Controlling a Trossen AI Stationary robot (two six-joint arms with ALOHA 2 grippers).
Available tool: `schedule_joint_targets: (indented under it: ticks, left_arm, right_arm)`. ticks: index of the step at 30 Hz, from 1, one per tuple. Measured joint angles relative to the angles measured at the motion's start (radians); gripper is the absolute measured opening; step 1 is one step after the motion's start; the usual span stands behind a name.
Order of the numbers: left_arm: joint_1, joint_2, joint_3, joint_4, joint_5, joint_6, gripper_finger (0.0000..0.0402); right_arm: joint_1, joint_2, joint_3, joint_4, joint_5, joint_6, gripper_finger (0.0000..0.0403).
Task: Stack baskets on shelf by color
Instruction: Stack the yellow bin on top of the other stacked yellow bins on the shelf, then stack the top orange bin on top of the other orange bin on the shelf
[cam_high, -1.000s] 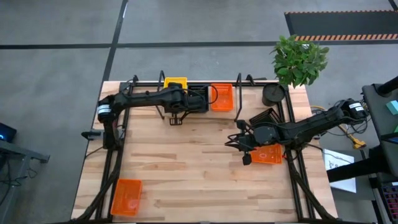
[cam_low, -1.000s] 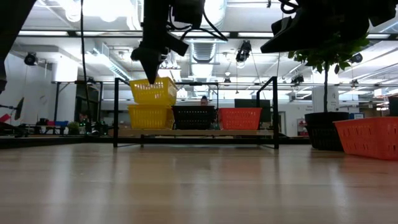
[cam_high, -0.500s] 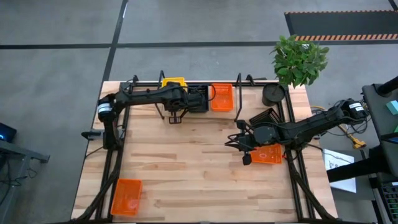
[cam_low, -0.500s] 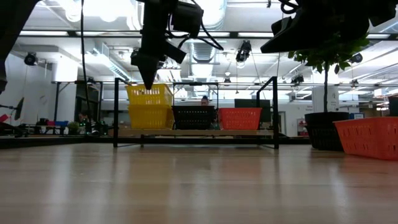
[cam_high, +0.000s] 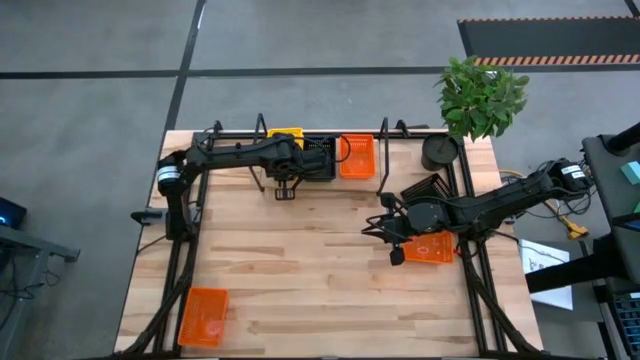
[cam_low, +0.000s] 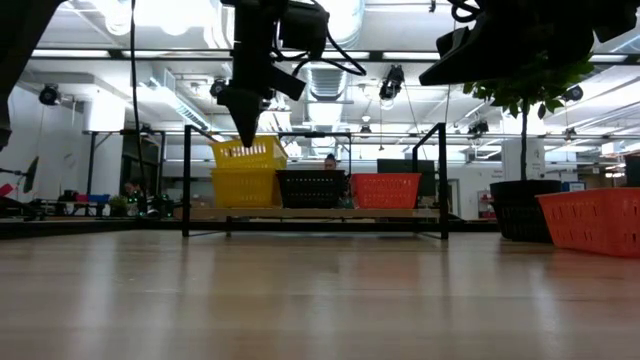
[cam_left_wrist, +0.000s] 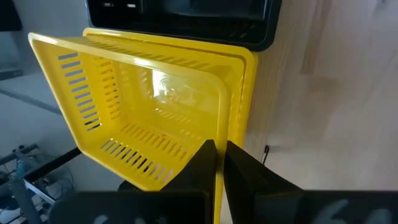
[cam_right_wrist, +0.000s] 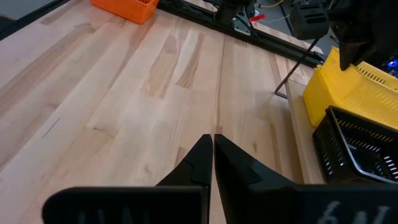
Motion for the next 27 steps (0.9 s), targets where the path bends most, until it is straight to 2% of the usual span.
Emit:
schedule_joint_targets:
  ticks: [10,21,27]
  left_arm:
    - [0.0,0.0,-0.001,-0.001,0.0,0.015,0.0002]
    - [0.0,0.0,-0.002,-0.001,0.0,0.018,0.0066]
    - [-0.016,0.0,-0.002,0.0,0.031,0.018,0.0079]
  right_arm:
    - [0.0,0.0,0.0,-0.001,0.0,0.001,0.0009]
    - [0.0,0.0,0.0,-0.008,0.0,0.002,0.0009]
    - [0.0,0.0,0.0,-0.01,0.0,0.002,0.0009]
